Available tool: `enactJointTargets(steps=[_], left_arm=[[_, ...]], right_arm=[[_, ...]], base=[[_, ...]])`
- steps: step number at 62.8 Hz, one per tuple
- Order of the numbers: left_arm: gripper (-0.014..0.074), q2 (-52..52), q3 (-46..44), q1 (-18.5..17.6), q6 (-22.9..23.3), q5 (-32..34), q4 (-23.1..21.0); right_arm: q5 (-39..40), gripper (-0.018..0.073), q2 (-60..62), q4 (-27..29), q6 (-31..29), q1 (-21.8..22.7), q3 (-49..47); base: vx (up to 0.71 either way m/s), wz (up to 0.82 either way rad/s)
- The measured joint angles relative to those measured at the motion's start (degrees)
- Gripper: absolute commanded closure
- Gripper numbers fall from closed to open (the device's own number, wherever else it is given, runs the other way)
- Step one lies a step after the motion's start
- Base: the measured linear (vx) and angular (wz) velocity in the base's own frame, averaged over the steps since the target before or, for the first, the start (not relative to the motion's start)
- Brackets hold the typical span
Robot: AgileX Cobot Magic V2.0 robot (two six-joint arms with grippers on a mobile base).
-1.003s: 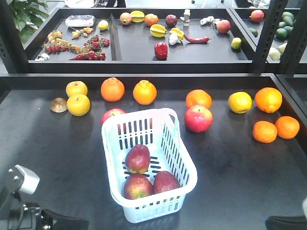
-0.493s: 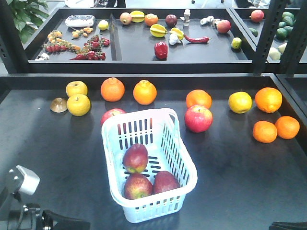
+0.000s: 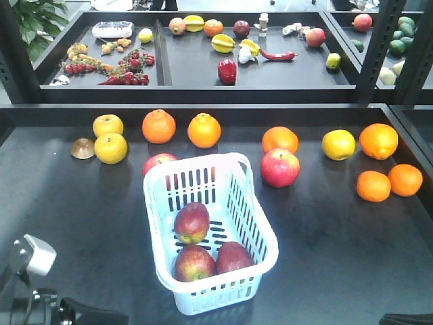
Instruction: Pick three apples into basket with both arms
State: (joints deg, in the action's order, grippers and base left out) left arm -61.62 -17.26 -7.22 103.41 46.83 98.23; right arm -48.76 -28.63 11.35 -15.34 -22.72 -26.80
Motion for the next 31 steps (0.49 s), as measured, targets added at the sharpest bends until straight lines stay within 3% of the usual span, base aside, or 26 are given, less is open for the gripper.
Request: enactJointTargets(steps=[7, 18, 26, 31], left_arm=[[0.0602, 0.0, 0.0, 0.0, 5.15, 1.4, -4.99], [0.0602, -0.46, 0.0, 0.0, 12.9, 3.75, -16.47], [0.0602, -0.63, 0.0, 0.0, 13.44, 4.28, -21.95], [0.0602, -0.63, 0.47, 0.0, 10.13, 4.28, -25.34]], right_arm=[[0.0, 0.0564, 0.0, 0.0, 0.0, 0.0, 0.0], [0.0, 0.0564, 0.0, 0.0, 0.0, 0.0, 0.0], [0.0, 0.0564, 0.0, 0.0, 0.0, 0.0, 0.0], [0.0, 0.0564, 0.0, 0.0, 0.0, 0.0, 0.0]], base=[[0.0, 0.0], [0.0, 0.0], [0.0, 0.0], [0.0, 0.0]])
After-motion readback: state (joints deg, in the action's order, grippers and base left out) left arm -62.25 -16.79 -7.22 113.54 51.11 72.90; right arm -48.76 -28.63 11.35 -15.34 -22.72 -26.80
